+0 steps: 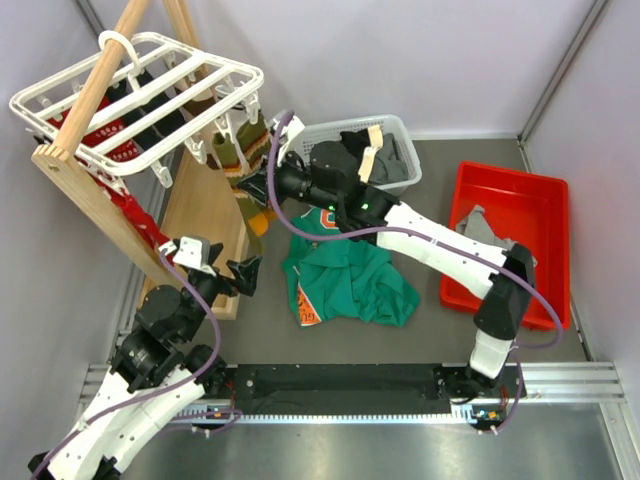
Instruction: Remove the socks clipped to the hanger
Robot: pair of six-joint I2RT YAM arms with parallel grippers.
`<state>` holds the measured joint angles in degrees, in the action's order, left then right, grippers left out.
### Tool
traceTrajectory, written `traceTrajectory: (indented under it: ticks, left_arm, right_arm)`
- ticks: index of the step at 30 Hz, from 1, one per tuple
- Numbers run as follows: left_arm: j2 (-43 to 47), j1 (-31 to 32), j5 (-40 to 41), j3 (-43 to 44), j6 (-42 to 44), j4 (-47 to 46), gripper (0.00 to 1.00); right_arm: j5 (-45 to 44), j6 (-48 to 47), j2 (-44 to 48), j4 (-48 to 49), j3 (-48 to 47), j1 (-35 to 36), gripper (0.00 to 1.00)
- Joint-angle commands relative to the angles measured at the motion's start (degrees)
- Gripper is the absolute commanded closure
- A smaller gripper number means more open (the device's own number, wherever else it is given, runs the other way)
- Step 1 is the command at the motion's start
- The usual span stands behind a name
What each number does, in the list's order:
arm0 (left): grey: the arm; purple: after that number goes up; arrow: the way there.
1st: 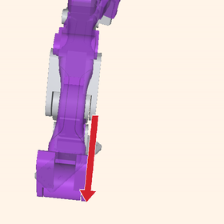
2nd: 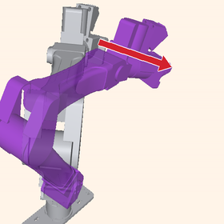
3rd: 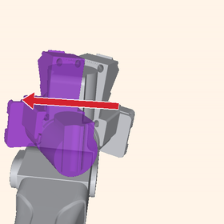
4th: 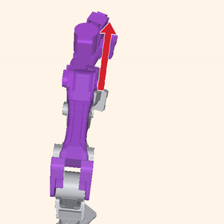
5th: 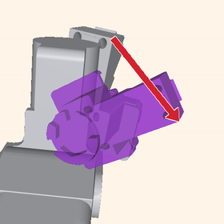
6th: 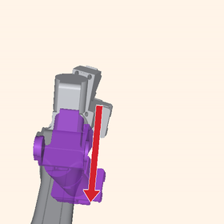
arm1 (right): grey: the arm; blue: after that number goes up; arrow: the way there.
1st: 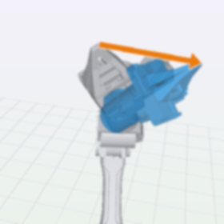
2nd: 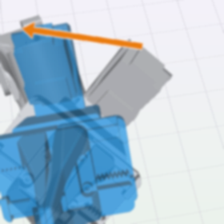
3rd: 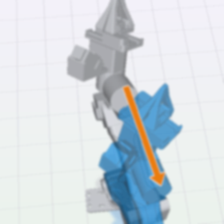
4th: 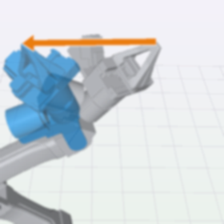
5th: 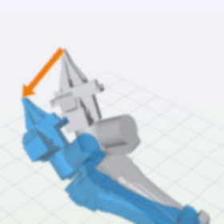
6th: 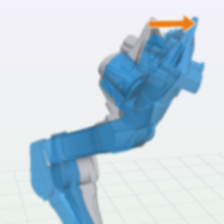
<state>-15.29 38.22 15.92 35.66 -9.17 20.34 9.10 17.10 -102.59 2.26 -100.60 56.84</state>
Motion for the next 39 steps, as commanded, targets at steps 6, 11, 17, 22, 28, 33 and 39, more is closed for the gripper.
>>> traceTrajectory:
  ticks: [6,11,17,22,28,33,39]
  left_arm:
    - [-7.4,0.1,1.1,3.0,4.9,-9.5,0.01]
    - [-12.1,0.1,1.1,3.7,5.5,-13.4,0.02]
    - [-16.2,0.1,-0.5,4.3,6.3,-17.2,0.25]
    - [-17.7,0.1,-3.9,5.6,5.4,-14.6,0.92]
    - [-18.0,0.1,-5.1,5.8,3.2,-12.5,1.00]
    - [-18.2,0.1,-5.2,6.2,4.2,-11.8,1.00]
    - [-19.9,0.1,-2.6,6.4,5.8,-11.0,1.00]
  right_arm:
    - [10.8,9.4,6.1,6.7,0.9,0.9,1.00]
    - [13.8,13.6,6.0,9.9,2.3,0.9,1.00]
    - [14.5,15.8,5.8,12.0,4.6,0.9,1.00]
    - [11.0,15.3,6.4,4.8,2.5,0.9,0.87]
    - [-1.9,16.6,6.3,-13.2,-5.9,0.9,0.55]
    - [-13.5,14.1,3.5,-25.9,-19.1,1.0,0.48]
    - [-25.7,9.4,-1.5,-31.0,-30.4,3.0,0.45]
